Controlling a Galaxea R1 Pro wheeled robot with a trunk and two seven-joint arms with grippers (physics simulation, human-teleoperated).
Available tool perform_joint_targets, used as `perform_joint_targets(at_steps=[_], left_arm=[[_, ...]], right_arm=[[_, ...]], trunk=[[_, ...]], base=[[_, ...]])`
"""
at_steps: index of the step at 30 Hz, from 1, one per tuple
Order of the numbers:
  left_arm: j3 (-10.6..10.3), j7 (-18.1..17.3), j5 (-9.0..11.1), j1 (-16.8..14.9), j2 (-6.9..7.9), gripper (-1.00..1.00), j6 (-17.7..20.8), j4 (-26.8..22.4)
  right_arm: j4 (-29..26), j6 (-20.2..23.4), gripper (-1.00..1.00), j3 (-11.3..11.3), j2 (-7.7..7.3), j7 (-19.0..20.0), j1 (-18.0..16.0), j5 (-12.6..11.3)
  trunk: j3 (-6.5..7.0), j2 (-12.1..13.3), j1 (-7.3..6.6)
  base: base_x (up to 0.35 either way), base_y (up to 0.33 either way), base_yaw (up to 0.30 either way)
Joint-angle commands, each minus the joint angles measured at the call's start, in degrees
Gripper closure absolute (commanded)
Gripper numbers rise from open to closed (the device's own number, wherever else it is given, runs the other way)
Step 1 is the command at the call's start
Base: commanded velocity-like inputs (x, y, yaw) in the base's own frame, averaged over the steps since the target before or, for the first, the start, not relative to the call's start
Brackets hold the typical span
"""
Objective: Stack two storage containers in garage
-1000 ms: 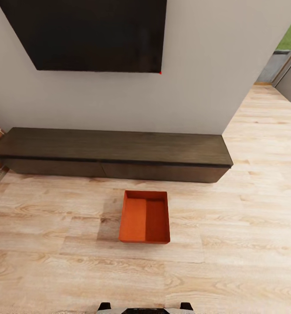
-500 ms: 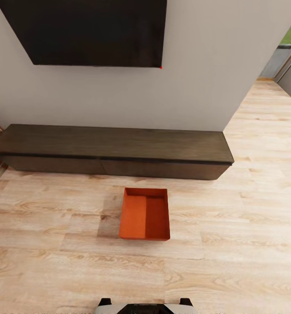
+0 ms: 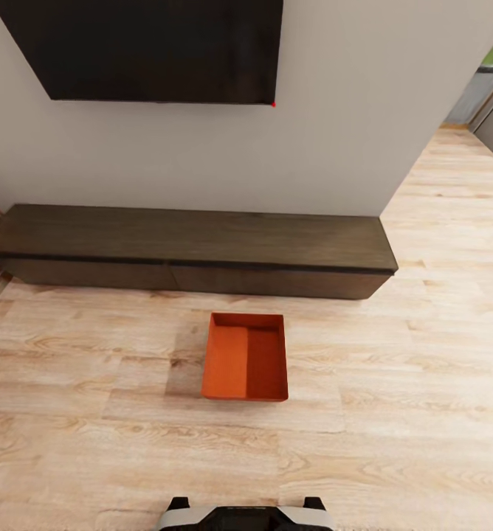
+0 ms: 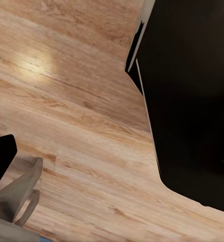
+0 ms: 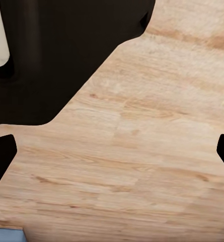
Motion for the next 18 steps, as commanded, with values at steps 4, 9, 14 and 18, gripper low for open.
perform_joint_targets(at_steps=[4,9,14,18], left_arm=[[0.1,0.1,0.1,0.0,0.01,-1.0,-0.2,0.0],[0.1,0.1,0.1,0.0,-0.02,-1.0,-0.2,0.0],[0.1,0.1,0.1,0.0,-0.02,-1.0,-0.2,0.0],[0.1,0.1,0.1,0.0,-0.02,-1.0,-0.2,0.0]], right_arm=[[0.2,-0.3,-1.0,-0.2,0.01,-0.3,-0.1,0.5],[0.2,-0.2,-1.0,-0.1,0.06,-0.3,-0.1,0.6],[0.2,-0.2,-1.0,-0.1,0.07,-0.3,-0.1,0.7],[0.2,-0.3,-1.0,-0.1,0.06,-0.2,-0.1,0.6]], trunk=[[-0.36,-0.1,0.01],[-0.41,-0.1,0.01],[-0.42,-0.1,0.01],[-0.42,-0.1,0.01]], base=[[0.0,0.0,0.0],[0.0,0.0,0.0],[0.0,0.0,0.0],[0.0,0.0,0.0]])
